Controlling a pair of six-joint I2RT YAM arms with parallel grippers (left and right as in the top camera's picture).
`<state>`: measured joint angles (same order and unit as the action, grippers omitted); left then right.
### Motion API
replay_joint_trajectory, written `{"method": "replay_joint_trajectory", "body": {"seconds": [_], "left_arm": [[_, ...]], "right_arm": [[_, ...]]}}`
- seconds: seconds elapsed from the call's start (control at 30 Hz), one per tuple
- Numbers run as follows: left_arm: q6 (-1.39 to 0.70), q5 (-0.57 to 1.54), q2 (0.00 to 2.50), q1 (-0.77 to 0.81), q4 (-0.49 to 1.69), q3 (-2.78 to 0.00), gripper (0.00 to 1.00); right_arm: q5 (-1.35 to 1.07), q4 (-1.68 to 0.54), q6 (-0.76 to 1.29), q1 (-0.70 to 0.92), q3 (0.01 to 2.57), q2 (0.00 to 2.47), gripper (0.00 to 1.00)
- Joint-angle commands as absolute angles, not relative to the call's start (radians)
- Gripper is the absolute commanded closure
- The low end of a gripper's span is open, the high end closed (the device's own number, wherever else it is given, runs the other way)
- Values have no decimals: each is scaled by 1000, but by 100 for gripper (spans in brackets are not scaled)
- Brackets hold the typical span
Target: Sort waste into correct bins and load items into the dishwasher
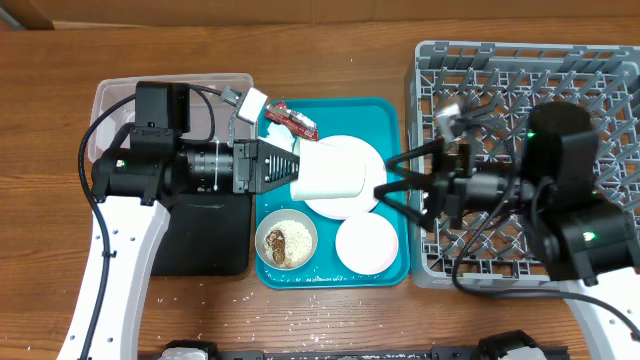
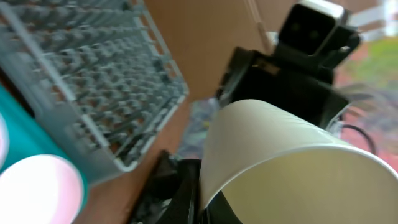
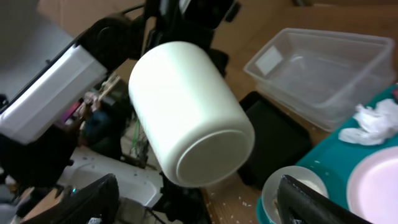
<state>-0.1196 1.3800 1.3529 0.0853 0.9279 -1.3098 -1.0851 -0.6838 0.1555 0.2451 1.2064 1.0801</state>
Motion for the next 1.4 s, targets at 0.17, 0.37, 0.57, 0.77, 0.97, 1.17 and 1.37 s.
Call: {"method": "replay_joint_trajectory", "body": {"seconds": [0.17, 0.37, 0.57, 0.77, 0.97, 1.17, 1.37], "left_arm": [[-72, 1552, 1357, 110, 926, -1320, 96], [-66, 1478, 1357, 124, 927, -1320, 96], [-67, 1425, 1357, 124, 929, -1320, 0], [-67, 1065, 1357, 69, 983, -1320, 0], [-66, 844, 1357, -37, 1132, -1334, 0], [-21, 731, 1329, -80, 1291, -1441, 0], [-22, 623, 1227, -78, 1341, -1549, 0]], "right_arm": [[-1062, -528, 264, 395, 1232, 1102, 18], [-1062, -509, 263, 437, 1232, 1121, 44], [-997, -517, 261, 435, 1232, 1097, 50], [-621, -676, 259, 394, 1232, 989, 50], [-163, -950, 334, 313, 1232, 880, 50], [25, -1225, 484, 207, 1232, 921, 50], [17, -1378, 483, 162, 1230, 1105, 50]]}}
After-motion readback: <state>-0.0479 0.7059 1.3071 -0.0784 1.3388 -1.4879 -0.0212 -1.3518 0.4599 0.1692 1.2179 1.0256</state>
